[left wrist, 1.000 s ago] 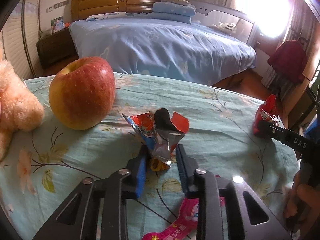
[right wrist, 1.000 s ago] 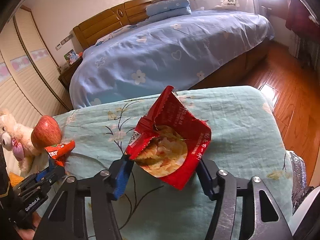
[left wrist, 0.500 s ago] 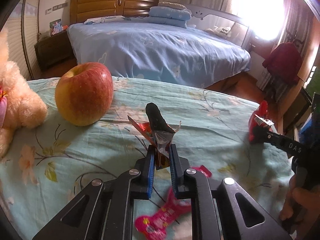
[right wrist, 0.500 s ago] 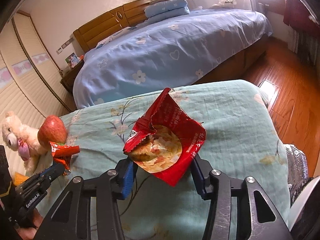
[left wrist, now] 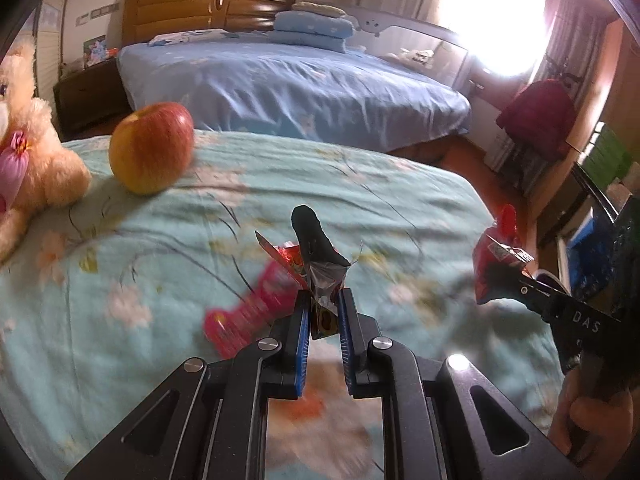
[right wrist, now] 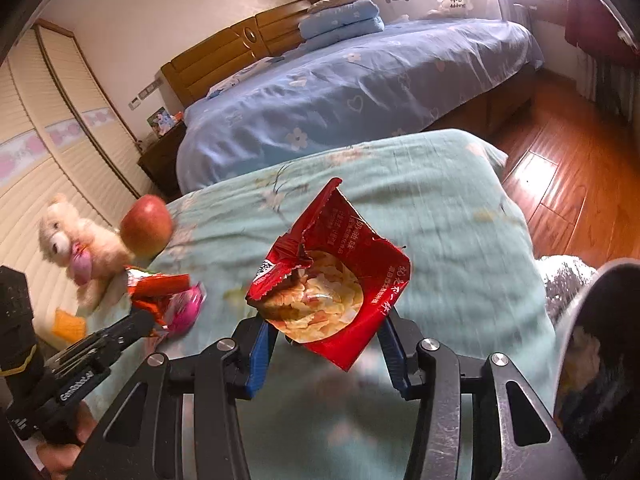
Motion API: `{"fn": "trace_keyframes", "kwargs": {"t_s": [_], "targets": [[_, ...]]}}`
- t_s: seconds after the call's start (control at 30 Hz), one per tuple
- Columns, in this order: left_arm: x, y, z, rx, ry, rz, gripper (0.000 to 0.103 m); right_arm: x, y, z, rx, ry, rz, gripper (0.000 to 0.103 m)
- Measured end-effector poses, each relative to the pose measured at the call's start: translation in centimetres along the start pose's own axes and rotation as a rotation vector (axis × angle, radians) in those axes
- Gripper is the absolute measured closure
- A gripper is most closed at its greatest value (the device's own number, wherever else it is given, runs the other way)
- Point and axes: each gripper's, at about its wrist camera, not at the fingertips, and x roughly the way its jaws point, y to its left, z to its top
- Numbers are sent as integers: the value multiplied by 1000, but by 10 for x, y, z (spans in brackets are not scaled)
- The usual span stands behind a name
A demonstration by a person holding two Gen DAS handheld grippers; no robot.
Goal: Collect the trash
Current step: 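Carry the red-and-silver wrapper and red chip bag over the trash bin with both grippers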
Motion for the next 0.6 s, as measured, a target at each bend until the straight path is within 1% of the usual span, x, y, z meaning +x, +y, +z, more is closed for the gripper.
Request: {"fn": "trace_keyframes", "kwargs": {"t_s": [0.27,0.6], "targets": [[-20,-27,-23,42,11,-41,90,-36,0,-32,-1,-16,20,55],[-34,-57,-45,89,33,-78,90,-67,-17,-63,35,-36,10,55]]}}
